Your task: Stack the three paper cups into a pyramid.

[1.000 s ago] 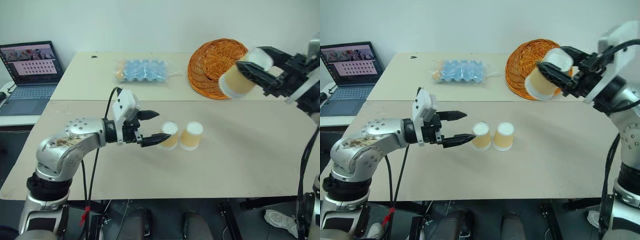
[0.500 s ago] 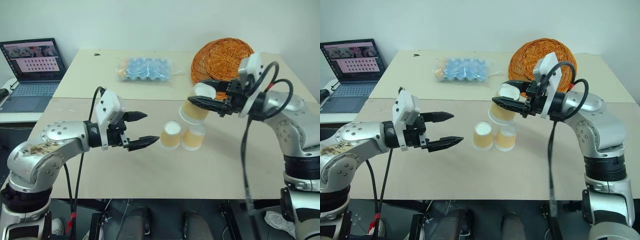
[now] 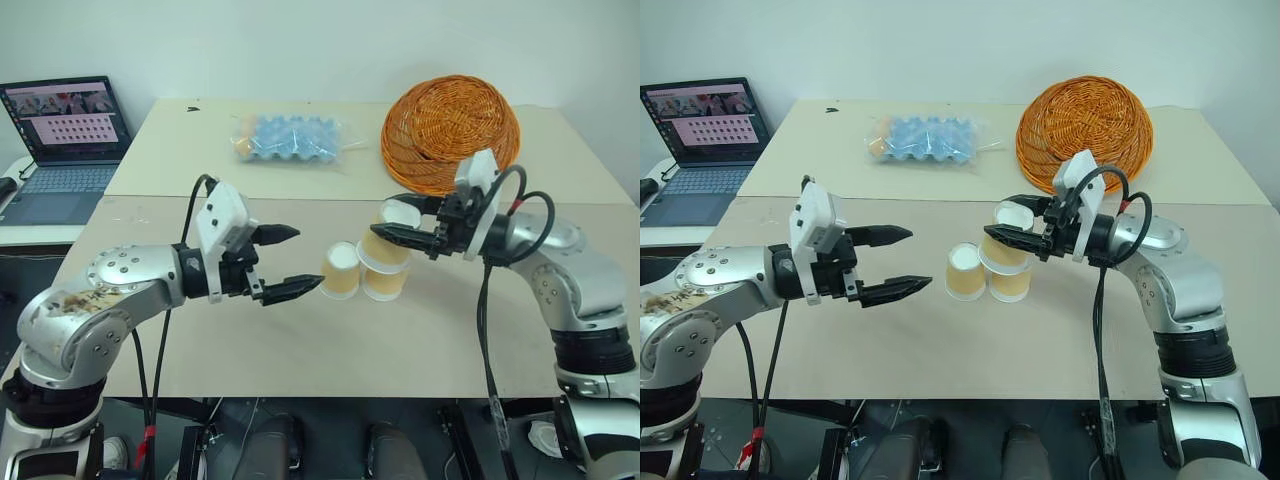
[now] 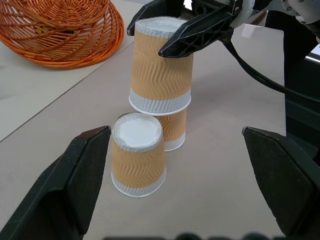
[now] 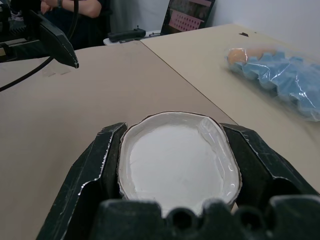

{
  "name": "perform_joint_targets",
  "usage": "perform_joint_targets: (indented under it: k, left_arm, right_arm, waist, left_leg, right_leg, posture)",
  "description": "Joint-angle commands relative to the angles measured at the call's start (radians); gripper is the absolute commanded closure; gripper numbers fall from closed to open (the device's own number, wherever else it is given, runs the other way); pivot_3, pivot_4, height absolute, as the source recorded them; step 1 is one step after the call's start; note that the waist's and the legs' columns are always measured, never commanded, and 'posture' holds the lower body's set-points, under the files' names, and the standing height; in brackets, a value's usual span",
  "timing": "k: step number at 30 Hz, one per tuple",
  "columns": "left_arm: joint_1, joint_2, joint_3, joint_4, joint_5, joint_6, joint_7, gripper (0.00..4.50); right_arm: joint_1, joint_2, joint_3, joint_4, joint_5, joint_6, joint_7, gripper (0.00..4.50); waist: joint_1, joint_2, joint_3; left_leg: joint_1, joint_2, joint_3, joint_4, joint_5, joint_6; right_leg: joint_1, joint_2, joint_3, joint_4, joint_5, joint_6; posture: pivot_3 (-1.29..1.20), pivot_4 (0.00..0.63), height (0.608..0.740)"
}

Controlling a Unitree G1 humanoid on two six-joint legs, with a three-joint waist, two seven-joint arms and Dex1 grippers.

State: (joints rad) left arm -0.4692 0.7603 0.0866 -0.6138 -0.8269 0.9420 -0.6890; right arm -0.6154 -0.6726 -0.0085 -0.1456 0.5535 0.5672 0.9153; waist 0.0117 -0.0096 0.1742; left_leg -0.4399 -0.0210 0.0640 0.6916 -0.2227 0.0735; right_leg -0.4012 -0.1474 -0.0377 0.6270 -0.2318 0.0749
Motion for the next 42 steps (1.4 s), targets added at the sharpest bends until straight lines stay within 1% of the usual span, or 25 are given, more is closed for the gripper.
perform_joint_targets:
  k: [1,18,25,30,42]
  left_arm:
    - [-0.024,0.004,0.003,-0.004,0.001,-0.021,-0.003,0.0]
    - [-0.023,-0.001,0.0,0.001,-0.004,-0.018,0.011,0.0]
    - [-0.025,-0.004,-0.006,0.005,-0.002,-0.016,0.019,0.0]
    - [-0.03,-0.001,-0.006,0.004,-0.008,-0.013,0.019,0.0]
    - [-0.035,-0.005,-0.011,0.01,-0.012,-0.009,0.018,0.0]
  right_arm:
    - [0.005,-0.002,-0.021,-0.009,-0.01,-0.015,-0.001,1.91]
    - [-0.055,0.024,0.006,0.01,-0.057,0.003,-0.023,1.91]
    - [-0.058,0.012,0.034,-0.068,-0.058,0.054,-0.023,1.91]
    - [-0.06,-0.005,0.024,-0.122,-0.04,0.097,-0.019,1.91]
    - [-0.087,0.004,0.014,-0.131,-0.053,0.11,-0.037,1.91]
  waist:
    - [0.0,0.0,0.0]
    - [-0.001,0.0,0.0]
    - [-0.001,0.0,0.0]
    - [0.0,0.0,0.0]
    - [-0.001,0.0,0.0]
  left_leg:
    - [0.0,0.0,0.0,0.0,0.0,0.0]
    - [0.0,0.0,0.0,0.0,0.0,0.0]
    - [0.0,0.0,0.0,0.0,0.0,-0.001]
    - [0.0,0.0,0.0,0.0,0.0,-0.001]
    - [0.0,0.0,0.0,0.0,0.0,-0.001]
  right_leg:
    - [0.0,0.0,0.0,0.0,0.0,0.0]
    - [0.0,0.0,0.0,0.001,0.0,0.0]
    - [-0.001,0.0,0.0,0.001,0.0,0.0]
    - [-0.001,0.0,0.0,0.001,0.0,0.0]
    - [-0.001,0.0,0.0,0.001,0.0,0.0]
  posture:
    - [0.0,0.15,0.726]
    - [0.0,0.15,0.726]
    - [0.0,0.15,0.726]
    - [0.0,0.15,0.726]
    - [0.0,0.15,0.726]
